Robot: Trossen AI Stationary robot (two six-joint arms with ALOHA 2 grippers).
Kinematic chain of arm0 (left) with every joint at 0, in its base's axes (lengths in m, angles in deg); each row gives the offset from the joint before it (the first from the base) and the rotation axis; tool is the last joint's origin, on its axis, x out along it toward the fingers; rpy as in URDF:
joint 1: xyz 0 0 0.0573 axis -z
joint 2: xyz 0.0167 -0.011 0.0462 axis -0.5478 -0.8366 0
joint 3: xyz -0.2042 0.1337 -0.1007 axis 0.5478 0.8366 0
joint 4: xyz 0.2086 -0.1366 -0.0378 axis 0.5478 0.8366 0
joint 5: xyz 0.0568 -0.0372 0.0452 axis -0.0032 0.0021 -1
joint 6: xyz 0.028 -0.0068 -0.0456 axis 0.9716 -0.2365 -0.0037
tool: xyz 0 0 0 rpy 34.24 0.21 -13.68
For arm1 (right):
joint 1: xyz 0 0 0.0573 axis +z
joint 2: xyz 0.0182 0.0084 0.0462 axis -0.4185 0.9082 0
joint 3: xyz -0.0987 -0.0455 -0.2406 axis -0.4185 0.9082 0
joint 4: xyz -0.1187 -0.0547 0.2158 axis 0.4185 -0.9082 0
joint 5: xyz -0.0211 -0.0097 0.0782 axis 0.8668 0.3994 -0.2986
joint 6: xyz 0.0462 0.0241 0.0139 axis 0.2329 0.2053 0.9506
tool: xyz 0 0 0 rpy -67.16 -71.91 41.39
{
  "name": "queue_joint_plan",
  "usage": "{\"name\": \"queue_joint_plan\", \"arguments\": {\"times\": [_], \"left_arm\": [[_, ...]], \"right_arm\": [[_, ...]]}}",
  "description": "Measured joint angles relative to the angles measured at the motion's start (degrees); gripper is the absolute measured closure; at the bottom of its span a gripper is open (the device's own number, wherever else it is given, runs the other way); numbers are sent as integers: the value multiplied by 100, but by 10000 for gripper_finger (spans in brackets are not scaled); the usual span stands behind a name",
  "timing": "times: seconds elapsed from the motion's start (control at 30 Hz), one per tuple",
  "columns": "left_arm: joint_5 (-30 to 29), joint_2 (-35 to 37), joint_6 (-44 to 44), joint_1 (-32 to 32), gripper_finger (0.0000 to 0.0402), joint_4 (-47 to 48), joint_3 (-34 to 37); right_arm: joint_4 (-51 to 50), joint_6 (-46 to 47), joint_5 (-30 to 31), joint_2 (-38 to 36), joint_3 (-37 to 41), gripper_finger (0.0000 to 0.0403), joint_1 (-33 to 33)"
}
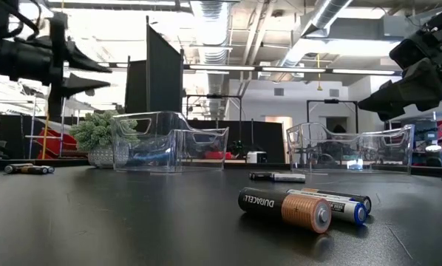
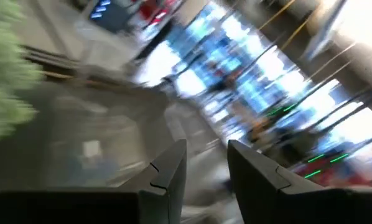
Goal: Sort batteries
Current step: Adjust the left transparent bin
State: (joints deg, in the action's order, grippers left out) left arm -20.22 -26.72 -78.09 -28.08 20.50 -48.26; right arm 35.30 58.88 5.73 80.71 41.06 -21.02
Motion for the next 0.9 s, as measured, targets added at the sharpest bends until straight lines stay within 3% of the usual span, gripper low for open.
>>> {"name": "queue_joint_plan", "arguments": {"times": [0.17,0.3,0.53,0.7,0.9], "left_arm": [[103,-970,363,-560,312,286,-938],[716,-2190,1037,-1150,321,843,-2073],[2578,-4832,1672,-2533,322,2604,-4304],[3770,-6522,2112,-3356,322,3355,-5653],[3943,-7890,2405,-3951,322,4495,-6899]], "right_arm": [[-1,0,0,0,0,236,-2],[-1,0,1,0,0,236,-1],[-2,0,0,2,0,236,-2],[-2,-2,0,0,0,236,-2],[-2,0,0,0,0,236,0]]}}
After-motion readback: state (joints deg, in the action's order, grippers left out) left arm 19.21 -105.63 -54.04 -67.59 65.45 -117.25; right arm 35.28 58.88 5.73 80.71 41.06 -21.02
